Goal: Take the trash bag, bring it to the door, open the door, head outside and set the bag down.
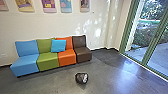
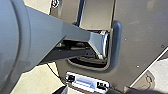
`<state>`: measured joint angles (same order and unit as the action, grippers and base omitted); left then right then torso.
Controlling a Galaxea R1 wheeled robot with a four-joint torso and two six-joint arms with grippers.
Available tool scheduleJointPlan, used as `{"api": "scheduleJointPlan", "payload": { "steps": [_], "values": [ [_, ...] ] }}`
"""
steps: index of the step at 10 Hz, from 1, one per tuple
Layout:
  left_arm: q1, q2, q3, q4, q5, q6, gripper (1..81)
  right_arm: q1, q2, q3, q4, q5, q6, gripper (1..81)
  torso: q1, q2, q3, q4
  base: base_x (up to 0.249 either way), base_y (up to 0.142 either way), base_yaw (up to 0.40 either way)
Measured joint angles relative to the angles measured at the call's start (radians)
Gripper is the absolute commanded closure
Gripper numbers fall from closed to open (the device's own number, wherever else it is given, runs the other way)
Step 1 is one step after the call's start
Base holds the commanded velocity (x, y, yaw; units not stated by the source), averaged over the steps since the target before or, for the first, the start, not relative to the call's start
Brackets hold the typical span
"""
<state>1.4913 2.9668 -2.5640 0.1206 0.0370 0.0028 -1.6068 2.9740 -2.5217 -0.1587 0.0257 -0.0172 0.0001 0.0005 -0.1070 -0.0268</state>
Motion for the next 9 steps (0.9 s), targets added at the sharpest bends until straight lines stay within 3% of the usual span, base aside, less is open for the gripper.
{"api": "scheduleJointPlan", "payload": {
  "steps": [9],
  "values": [
    [0.0, 0.0, 0.0, 0.0, 0.0, 0.0, 1.0, 0.0, 0.0, 0.0, 0.0, 0.0, 0.0, 1.0, 0.0, 0.0, 0.0, 0.0, 0.124, -0.067, 0.0]
  ]
}}
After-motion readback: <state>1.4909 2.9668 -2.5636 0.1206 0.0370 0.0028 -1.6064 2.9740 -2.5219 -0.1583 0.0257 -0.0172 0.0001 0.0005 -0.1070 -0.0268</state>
